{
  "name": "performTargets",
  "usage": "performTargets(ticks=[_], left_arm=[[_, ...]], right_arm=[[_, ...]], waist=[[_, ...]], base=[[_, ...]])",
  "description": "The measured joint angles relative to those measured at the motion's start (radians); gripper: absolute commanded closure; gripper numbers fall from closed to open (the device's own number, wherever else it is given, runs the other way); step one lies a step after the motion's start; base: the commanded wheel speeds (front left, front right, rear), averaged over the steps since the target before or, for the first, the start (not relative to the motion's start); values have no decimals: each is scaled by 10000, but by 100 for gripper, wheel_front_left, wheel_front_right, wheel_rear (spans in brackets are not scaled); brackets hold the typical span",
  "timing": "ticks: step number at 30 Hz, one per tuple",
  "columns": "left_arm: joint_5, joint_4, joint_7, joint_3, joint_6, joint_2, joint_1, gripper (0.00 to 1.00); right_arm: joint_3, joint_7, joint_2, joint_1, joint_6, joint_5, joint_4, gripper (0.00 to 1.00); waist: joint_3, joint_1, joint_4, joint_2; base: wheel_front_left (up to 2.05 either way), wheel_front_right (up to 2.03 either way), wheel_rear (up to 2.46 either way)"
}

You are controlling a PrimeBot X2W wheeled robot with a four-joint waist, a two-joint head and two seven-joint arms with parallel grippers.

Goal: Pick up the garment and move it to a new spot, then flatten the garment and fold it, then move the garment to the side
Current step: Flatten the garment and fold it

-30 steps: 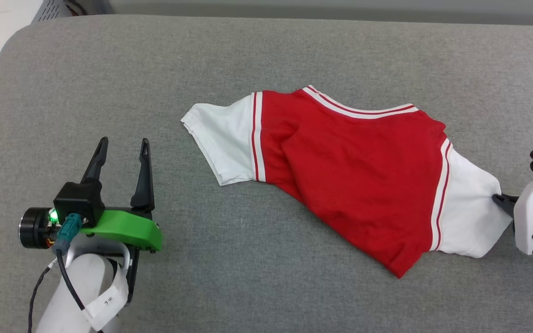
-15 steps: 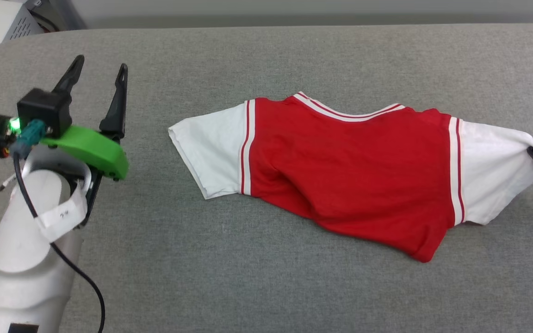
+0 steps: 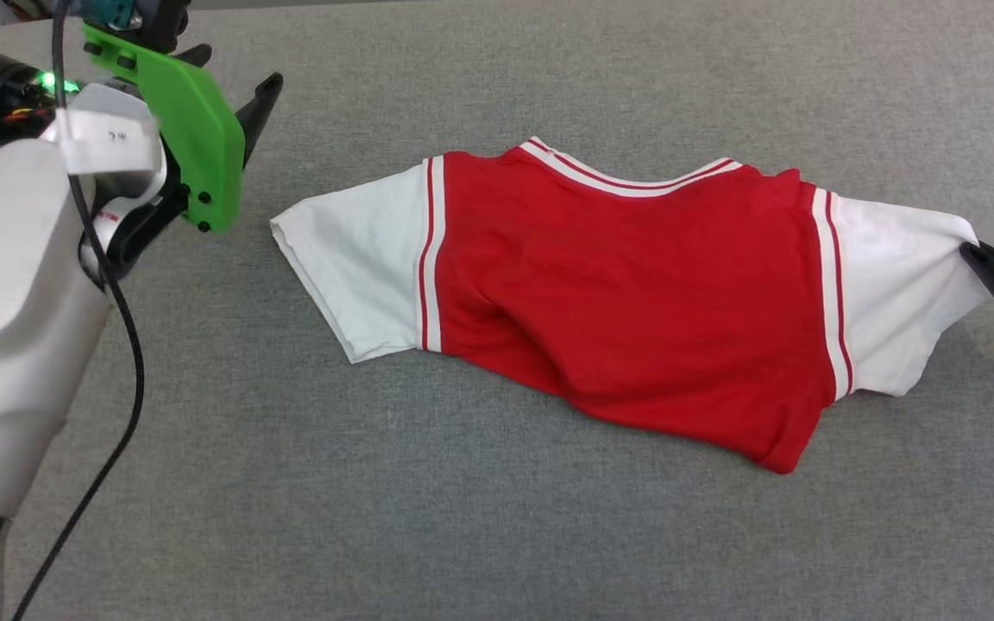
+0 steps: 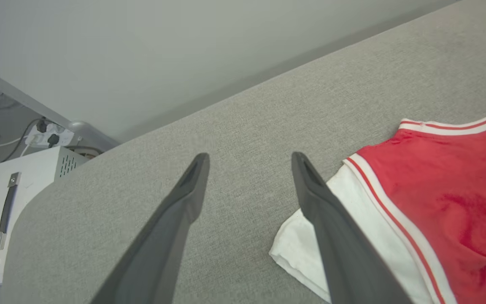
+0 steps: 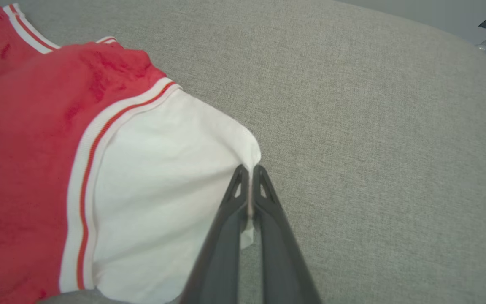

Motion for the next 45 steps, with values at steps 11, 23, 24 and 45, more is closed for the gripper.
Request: performTargets(ticks=[11, 23, 24, 45], left_arm=[[-2211, 650, 2993, -2418, 0, 775, -1093, 0], [-3183, 1097, 3453, -4270, 0, 1141, -1320, 0], [-3315, 1083, 3427, -4370, 0, 1164, -1347, 0], [-3565, 324, -2213, -5076, -2, 1595, -1442, 100]], right_arm=[[-79, 178, 268, -244, 0, -113, -309, 100], [-4, 221, 474, -519, 0, -215, -405, 100], [10, 221, 487, -533, 0, -215, -397, 100], [-105, -1406, 407, -842, 0, -345, -165, 100]], waist=[[572, 0, -315, 0], [1181, 1, -616, 0], [1184, 0, -623, 0], [-335, 0, -270, -1]], base=[[0, 0, 0], [0, 0, 0], [0, 0, 0], [0, 0, 0]])
